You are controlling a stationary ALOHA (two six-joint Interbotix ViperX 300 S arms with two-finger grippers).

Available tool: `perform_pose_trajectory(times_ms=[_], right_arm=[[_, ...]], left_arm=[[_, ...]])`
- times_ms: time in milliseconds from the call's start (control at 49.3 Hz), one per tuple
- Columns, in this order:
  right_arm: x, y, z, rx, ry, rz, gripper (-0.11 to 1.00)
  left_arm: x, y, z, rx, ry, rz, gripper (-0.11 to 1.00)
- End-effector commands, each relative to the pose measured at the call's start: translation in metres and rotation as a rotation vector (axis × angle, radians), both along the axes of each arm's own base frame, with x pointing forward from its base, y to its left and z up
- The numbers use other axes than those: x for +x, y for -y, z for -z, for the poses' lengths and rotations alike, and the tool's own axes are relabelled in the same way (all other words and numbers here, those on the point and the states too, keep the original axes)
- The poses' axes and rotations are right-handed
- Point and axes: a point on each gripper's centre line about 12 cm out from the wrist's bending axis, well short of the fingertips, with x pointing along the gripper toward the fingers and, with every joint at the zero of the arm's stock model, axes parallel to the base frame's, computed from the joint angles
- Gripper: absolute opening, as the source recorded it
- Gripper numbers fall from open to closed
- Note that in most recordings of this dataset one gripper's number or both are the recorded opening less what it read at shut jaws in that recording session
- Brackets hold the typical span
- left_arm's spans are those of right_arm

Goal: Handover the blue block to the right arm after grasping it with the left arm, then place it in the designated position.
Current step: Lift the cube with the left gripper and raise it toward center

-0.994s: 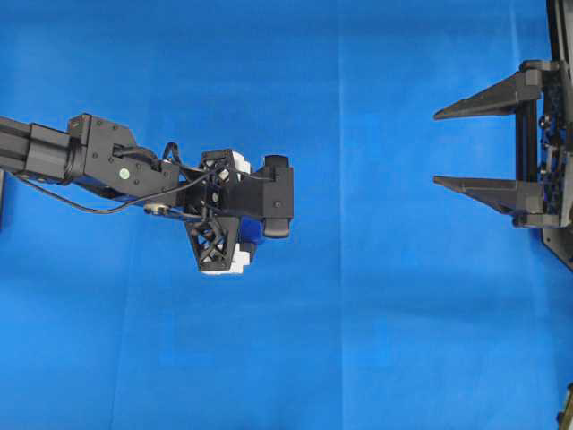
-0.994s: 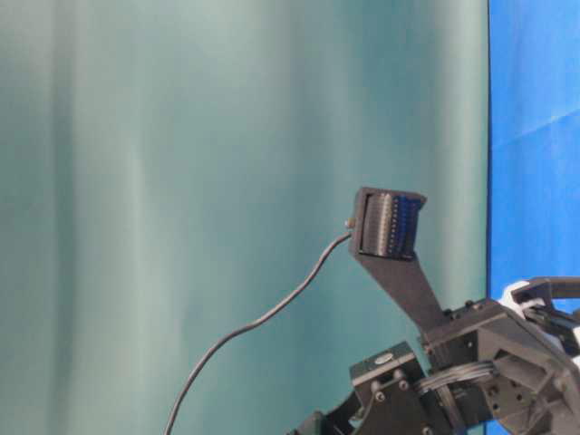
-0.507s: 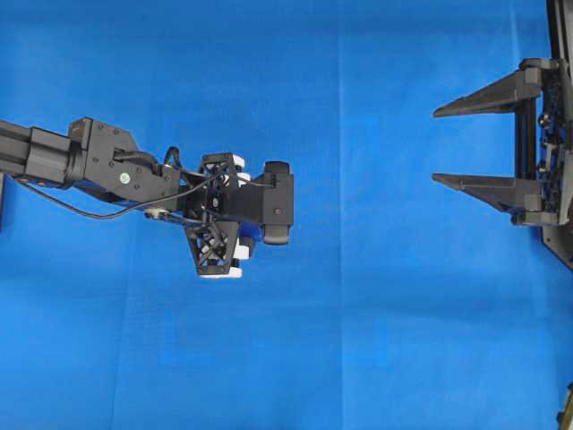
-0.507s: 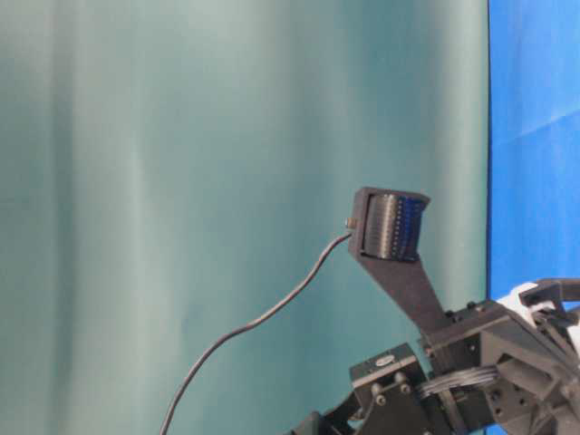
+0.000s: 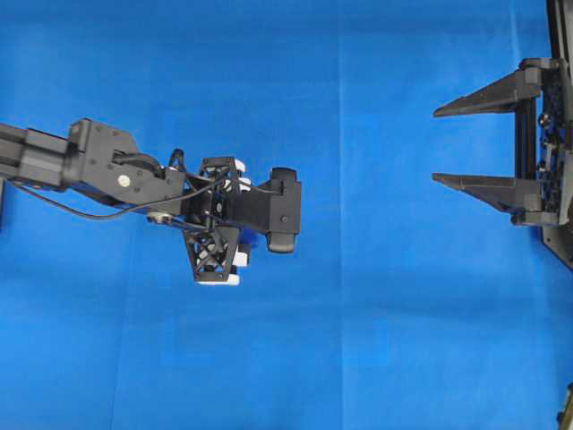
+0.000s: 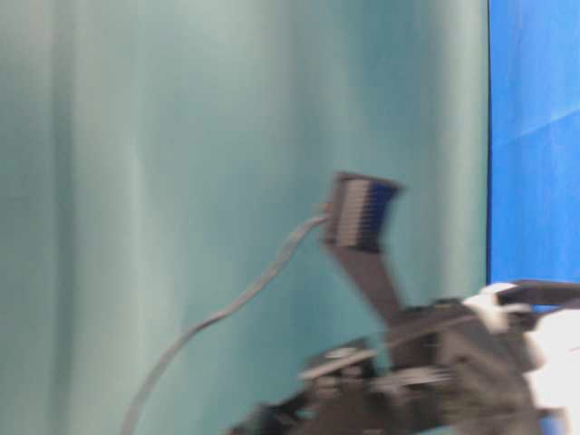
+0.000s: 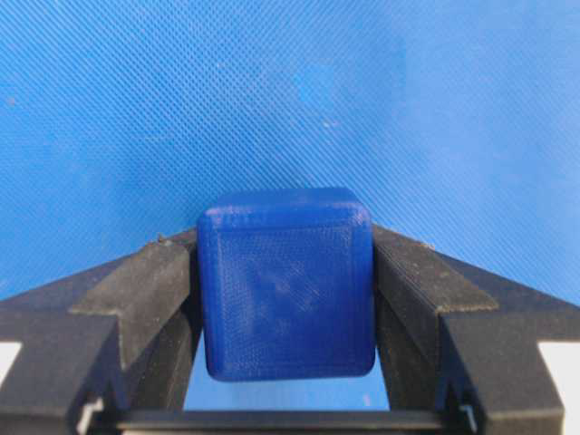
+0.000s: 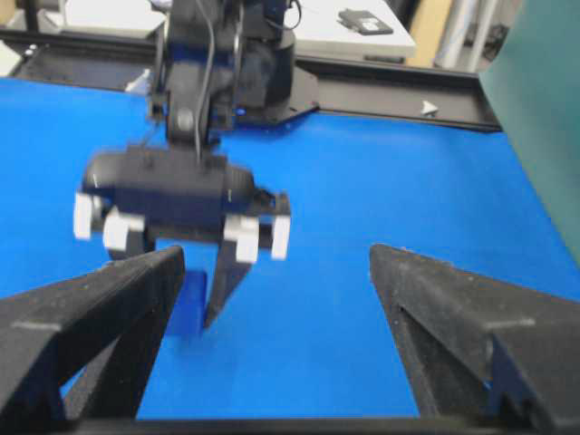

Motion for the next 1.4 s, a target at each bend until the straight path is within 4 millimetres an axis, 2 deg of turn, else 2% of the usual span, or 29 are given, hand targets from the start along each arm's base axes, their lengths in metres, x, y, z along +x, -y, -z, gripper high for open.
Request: perform_pose_trajectory(times_ms=[0,122,385,487,608,852,1379], right_arm=[[0.003,0.0,-0.009,0.001,0.023,0.0,0.96],[0.002,0.0,-0.01,0.0,0.025,0.002,0.96],[0.003,0.0,-0.009,0.001,0.023,0.002,0.96],[0.002,0.0,-0.01,0.0,0.026,0.002,0.96],[0.003,0.0,-0.009,0.001,0.023,0.002,0.96],[0.002,0.0,-0.01,0.002,0.023,0.0,0.96],[0.003,0.0,-0.009,0.002,0.019,0.002,0.96]], left_arm=[[0.002,0.005,-0.053,-0.008,0.084,0.01,0.46],[-0.006,0.006,-0.095,-0.015,0.134,0.01,0.46],[-0.028,0.004,-0.172,-0.026,0.246,0.008,0.46],[-0.035,0.002,-0.197,-0.027,0.281,0.009,0.46],[-0.042,-0.001,-0.218,-0.026,0.298,0.002,0.46],[-0.046,-0.004,-0.23,-0.023,0.272,-0.004,0.46],[-0.046,-0.004,-0.23,-0.025,0.269,-0.007,0.46]])
